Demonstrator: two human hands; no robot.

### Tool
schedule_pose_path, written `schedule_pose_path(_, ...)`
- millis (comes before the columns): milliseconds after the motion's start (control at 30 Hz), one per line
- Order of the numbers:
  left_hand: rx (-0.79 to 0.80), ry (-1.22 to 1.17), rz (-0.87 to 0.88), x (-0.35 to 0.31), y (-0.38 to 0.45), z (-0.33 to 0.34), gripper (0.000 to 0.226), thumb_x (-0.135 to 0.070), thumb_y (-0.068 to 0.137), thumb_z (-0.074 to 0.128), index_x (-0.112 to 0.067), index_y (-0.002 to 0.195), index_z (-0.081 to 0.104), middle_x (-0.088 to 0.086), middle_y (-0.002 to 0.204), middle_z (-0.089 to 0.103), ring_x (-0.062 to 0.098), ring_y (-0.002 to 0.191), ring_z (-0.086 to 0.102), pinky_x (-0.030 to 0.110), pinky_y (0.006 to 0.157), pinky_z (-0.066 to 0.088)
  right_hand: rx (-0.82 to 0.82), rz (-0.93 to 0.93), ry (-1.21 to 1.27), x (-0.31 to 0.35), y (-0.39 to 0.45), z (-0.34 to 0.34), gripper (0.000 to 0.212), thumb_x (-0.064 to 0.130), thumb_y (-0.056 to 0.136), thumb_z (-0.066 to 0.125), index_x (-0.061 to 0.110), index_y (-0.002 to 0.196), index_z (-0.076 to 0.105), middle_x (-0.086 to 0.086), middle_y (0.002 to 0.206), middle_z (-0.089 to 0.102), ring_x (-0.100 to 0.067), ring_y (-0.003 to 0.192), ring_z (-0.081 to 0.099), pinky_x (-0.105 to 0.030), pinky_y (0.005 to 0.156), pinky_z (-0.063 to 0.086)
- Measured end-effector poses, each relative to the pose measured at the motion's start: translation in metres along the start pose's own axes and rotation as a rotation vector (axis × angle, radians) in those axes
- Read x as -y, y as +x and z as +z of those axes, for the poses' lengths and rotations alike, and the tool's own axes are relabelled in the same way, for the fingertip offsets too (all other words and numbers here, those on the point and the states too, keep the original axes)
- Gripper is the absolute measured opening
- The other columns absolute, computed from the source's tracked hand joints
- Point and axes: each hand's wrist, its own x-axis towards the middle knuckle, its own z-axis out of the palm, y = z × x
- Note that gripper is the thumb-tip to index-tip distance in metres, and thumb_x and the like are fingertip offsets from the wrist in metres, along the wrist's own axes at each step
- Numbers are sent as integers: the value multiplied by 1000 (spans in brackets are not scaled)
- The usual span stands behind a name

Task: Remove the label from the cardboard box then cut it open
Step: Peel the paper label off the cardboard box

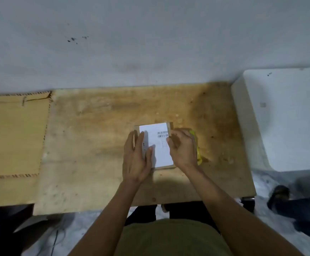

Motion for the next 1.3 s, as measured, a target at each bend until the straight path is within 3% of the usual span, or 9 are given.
schedule_pose_path(233,30,16,61,16,5,20,61,-37,100,50,-13,153,32,19,163,15,30,151,16,46,119,27,3,38,-80,3,17,7,35,30,88,65,21,122,64,-3,119,59,-25,115,50,-36,94,47)
schedule_pose_path(567,51,99,64,24,9,29,65,-39,101,48,-15,156,24,13,166,8,28,153,11,48,119,27,37,-10,-153,0,38,15,39,36,89,62,26,127,62,1,110,52,-22,111,48,-42,89,50)
schedule_pose_path(1000,83,99,7,19,10,26,65,-44,101,43,-21,157,20,8,166,6,25,153,10,51,118,29,32,42,-58,-1,48,21,22,32,88,67,25,109,71,4,109,54,-19,107,52,-39,86,51)
schedule_pose_path(1200,88,50,-43,17,11,25,63,-43,101,47,-21,155,24,2,167,7,20,153,9,49,119,28,5,28,-27,2,53,23,8,18,87,67,22,91,74,3,99,57,-19,99,54,-39,90,48)
schedule_pose_path(1300,78,50,-46,19,10,23,63,-43,100,48,-20,155,25,2,166,8,21,153,10,49,119,28,13,-16,-76,5,53,24,8,14,88,65,18,88,71,1,98,59,-22,97,55,-29,91,40)
